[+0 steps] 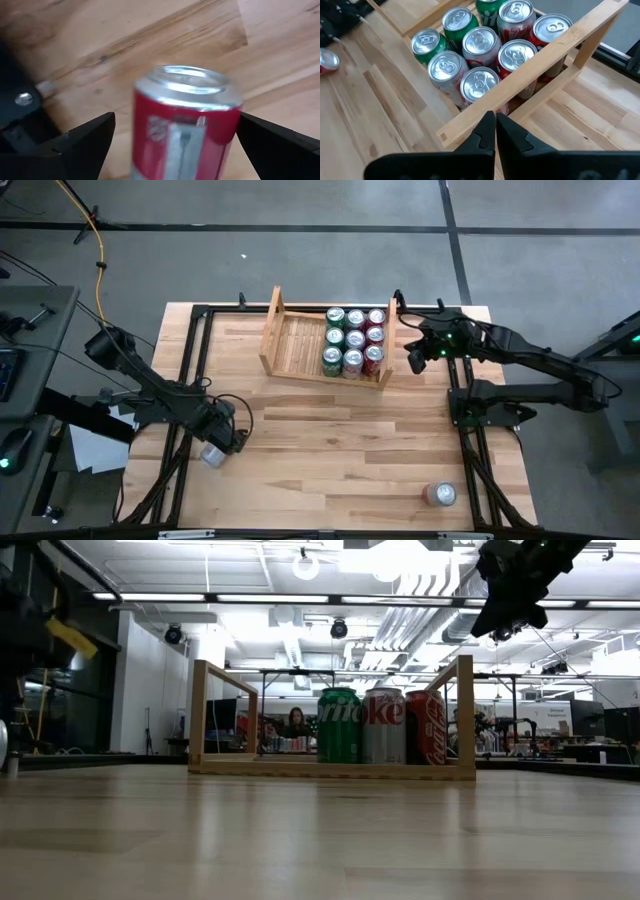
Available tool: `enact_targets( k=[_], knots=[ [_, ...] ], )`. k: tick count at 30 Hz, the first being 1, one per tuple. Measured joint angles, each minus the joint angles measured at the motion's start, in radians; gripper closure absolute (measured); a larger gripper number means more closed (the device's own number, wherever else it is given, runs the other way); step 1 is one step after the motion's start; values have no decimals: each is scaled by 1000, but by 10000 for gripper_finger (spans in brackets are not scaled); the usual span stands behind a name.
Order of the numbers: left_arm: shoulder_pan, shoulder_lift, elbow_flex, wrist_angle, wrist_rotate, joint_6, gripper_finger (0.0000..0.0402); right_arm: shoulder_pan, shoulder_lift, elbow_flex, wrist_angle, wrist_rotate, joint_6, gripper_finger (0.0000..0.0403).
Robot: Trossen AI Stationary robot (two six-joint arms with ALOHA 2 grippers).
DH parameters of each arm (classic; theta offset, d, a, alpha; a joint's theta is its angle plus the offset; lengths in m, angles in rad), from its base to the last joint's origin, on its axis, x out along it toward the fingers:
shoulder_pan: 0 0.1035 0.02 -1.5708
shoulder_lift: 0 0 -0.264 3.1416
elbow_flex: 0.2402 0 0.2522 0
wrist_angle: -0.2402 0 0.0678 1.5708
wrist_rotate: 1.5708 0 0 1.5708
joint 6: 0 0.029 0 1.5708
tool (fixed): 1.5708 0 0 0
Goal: Place canned beverage on shelf
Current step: Put the left pink-white soda can on the shelf
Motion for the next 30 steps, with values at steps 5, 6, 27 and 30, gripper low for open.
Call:
enact_targets(
  k=[5,6,27,30],
  knots=[
    [4,20,-41,98,5,21,6,0,26,0,0,0,0,403],
    [4,21,-44,109,5,32,9,0,29,0,0,0,0,403],
    [239,-320,254,339,-512,295,130,116,41,0,703,-378,163,403],
    [325,-372,275,599,-660,472,130,179,76,0,941,-378,177,403]
  ],
)
